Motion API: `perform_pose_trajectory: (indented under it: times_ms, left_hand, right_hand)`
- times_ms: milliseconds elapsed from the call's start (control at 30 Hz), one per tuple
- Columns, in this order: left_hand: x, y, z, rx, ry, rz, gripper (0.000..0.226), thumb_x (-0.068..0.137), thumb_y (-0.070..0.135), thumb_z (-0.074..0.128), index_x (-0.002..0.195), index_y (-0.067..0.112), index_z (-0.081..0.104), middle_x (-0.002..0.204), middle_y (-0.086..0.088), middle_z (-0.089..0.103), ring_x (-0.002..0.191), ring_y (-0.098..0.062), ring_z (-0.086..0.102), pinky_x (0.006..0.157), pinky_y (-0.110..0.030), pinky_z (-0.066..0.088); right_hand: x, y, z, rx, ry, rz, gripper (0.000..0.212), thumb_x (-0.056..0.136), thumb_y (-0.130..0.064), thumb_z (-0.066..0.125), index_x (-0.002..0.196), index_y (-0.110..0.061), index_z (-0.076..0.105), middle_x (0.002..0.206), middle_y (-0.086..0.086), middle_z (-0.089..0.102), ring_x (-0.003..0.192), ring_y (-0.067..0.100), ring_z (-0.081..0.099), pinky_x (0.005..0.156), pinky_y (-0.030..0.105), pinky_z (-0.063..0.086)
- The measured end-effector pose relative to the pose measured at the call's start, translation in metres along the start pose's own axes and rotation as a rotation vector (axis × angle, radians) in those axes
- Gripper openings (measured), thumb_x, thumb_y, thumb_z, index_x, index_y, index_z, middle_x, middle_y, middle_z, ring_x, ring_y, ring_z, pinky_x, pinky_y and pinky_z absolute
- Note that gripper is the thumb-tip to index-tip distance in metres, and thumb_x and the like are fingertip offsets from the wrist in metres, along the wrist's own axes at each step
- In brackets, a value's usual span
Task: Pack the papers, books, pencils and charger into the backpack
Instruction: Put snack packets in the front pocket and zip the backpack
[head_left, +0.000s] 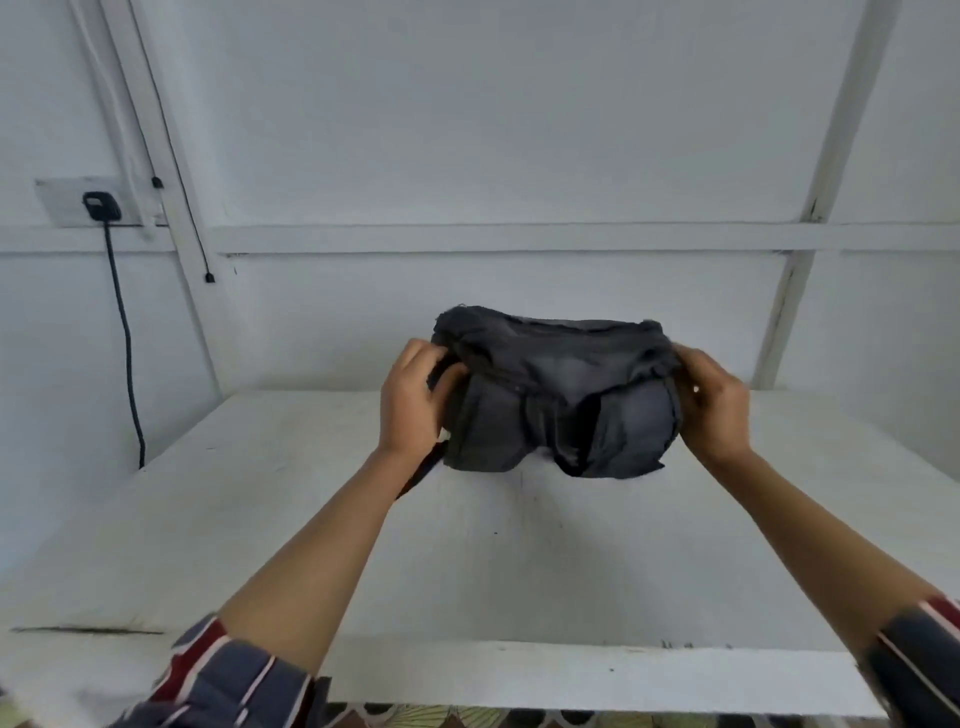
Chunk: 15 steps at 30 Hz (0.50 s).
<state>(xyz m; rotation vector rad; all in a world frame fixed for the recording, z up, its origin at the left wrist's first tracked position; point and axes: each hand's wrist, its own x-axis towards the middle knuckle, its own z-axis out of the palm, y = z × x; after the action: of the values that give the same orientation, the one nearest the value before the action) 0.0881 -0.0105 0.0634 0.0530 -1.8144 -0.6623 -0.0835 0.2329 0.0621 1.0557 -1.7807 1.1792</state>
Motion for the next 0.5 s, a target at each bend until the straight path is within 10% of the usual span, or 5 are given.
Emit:
perform_pose_trajectory:
  times_ms: [200,500]
  left_hand:
    - [0.108,-0.002,0.023,-0.036,0.143,-0.140,0.021,0.091,0.022,0.058,0.074,0.010,0.052,0.073,0.011,0.044,0.065,-0.001,0.043,0.061,-0.019,0.036]
    - [0.175,-0.035,0.044,-0.136,-0.061,-0.284,0.024,0.094,0.013,0.051,0.117,0.013,0.056,0.098,0.003,0.060,0.088,-0.010,0.055,0.078,-0.017,0.044]
  right_hand:
    - [0.113,0.005,0.028,0.046,0.070,0.263,0.028,0.092,-0.009,0.042,0.110,-0.007,0.064,0.081,0.010,0.063,0.069,0.022,0.049,0.065,0.029,0.036]
    - [0.166,0.026,0.058,0.143,0.068,0.361,0.029,0.091,-0.012,0.052,0.117,-0.015,0.066,0.111,0.008,0.068,0.094,0.017,0.060,0.074,0.015,0.040]
